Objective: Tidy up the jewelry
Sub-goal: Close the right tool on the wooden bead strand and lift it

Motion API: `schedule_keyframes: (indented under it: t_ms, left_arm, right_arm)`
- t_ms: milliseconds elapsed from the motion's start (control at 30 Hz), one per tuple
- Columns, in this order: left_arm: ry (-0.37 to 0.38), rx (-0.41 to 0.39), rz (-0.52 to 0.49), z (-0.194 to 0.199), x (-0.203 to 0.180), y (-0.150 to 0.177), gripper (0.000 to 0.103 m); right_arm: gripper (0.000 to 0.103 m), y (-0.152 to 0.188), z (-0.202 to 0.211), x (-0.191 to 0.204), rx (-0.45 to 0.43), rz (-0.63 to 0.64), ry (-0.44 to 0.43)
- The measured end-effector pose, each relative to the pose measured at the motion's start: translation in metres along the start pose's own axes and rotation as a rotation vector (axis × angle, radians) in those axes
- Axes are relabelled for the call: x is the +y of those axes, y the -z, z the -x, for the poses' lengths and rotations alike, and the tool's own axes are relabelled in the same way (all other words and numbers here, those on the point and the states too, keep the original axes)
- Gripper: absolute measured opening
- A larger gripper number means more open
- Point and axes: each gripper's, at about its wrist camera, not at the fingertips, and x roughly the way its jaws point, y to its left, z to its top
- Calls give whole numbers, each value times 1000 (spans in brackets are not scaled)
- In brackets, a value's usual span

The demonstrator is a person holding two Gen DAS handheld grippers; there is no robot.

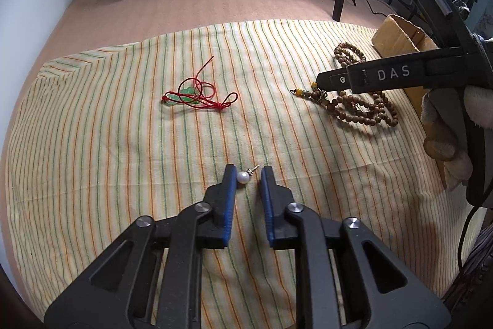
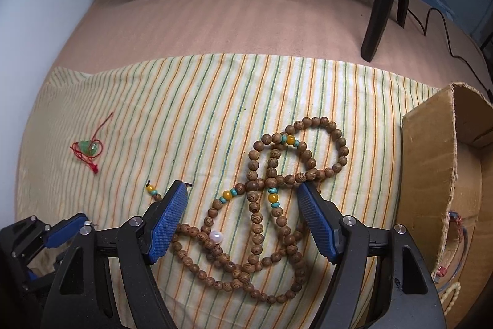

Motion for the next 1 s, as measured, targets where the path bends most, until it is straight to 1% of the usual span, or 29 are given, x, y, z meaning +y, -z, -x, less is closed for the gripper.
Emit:
schedule_keyframes:
  t_ms: [33, 67, 133, 167, 200, 233, 267, 300, 333, 400, 467, 533, 667, 1000]
  left_arm:
    - [-2, 1, 2, -1, 0, 0, 10]
    - [-2, 2, 5, -2, 1, -1, 9]
    - [-2, 3, 7, -2, 1, -2, 9]
    - [-5, 2, 6, -3, 1, -2, 9]
    - [-8, 2, 4, -3, 1, -2, 9]
    - [-11, 1, 2, -3, 0, -2, 9]
    - [-13, 1, 2, -3, 0, -2, 9]
    - [-13, 0, 2, -3, 0, -2, 9]
    - [-12, 0, 4, -3, 0, -2, 9]
    - [-8, -2, 9, -3, 1, -2, 9]
    - [-5, -5, 11, -2, 1, -2, 9]
    - [-2, -11, 16, 2, 2, -3, 9]
    - [1, -32, 28, 11, 5, -5, 9]
    - [16, -109, 70, 47, 4, -10, 8]
  right_arm:
    - [73, -1, -1, 1, 0, 5, 2]
    - [70, -1, -2, 1, -1, 9, 9]
    - [68, 1, -3, 3, -6, 17, 17]
    - [64, 1, -3, 4, -12, 22, 21]
    - [58, 3, -4, 5, -20, 31, 31]
    - [56, 4, -4, 5, -26, 43, 39]
    - [50, 6, -3, 6, -34, 56, 40]
    - [42, 7, -2, 6, -43, 67, 39]
    - [37, 8, -2, 7, -50, 74, 38]
    - [16, 9, 0, 7, -58, 81, 27]
    - [6, 10, 2, 8, -56, 84, 8]
    - [6, 11, 4, 9, -59, 86, -11]
    - [5, 11, 13, 3, -69, 53, -82]
    - [5, 15, 74, -6, -173, 48, -150]
